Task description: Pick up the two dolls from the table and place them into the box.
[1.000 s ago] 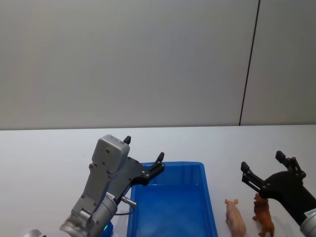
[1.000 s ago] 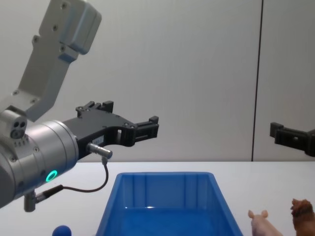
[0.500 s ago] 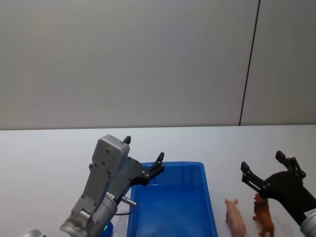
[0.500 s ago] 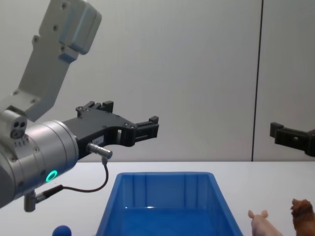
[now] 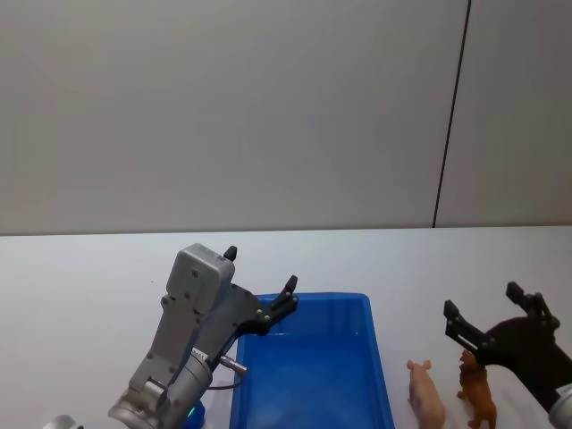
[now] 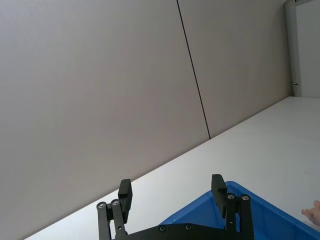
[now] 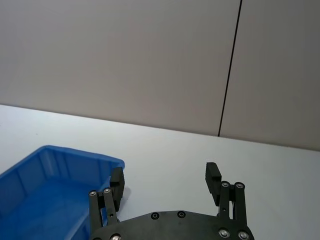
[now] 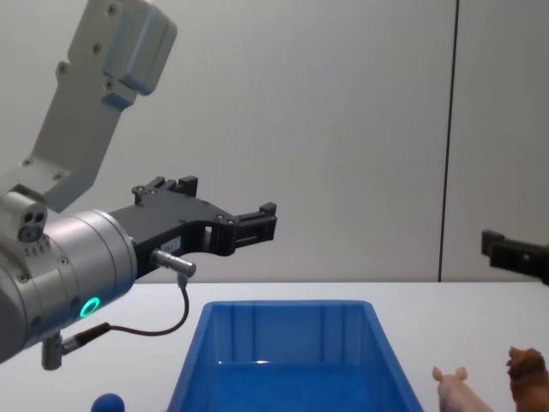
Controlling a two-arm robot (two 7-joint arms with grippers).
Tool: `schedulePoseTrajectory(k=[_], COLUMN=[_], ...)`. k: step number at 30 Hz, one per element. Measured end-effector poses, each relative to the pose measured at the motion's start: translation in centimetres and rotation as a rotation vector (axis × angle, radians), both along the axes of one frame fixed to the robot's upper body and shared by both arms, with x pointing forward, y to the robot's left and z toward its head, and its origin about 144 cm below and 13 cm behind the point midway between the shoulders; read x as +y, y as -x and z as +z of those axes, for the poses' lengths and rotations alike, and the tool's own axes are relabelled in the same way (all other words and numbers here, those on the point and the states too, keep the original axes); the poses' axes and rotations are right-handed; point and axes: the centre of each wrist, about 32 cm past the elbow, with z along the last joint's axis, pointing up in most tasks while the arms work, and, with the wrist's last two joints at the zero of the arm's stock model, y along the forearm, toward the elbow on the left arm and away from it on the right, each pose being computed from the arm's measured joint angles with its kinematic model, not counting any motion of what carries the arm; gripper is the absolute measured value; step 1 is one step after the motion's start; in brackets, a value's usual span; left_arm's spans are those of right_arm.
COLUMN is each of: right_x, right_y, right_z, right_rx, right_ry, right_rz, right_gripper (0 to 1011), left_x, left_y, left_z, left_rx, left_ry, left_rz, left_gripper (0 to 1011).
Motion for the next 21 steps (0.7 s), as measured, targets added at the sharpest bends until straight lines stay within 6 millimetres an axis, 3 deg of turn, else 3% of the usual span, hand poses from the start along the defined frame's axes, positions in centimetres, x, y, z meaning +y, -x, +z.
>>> schedulePoseTrajectory(k=[21], right_x=[-0.4], right_y=[1.3], right_z=[-1.7], right_rx=[0.186], right_ry=[0.04], right_rz=[-0.06], right_gripper=[1001], left_x=[0.0], left_y=[0.0], left_z=[0.0], left_rx=[0.0], left_ry=[0.0], left_rz=[0.0], left_gripper=[1001])
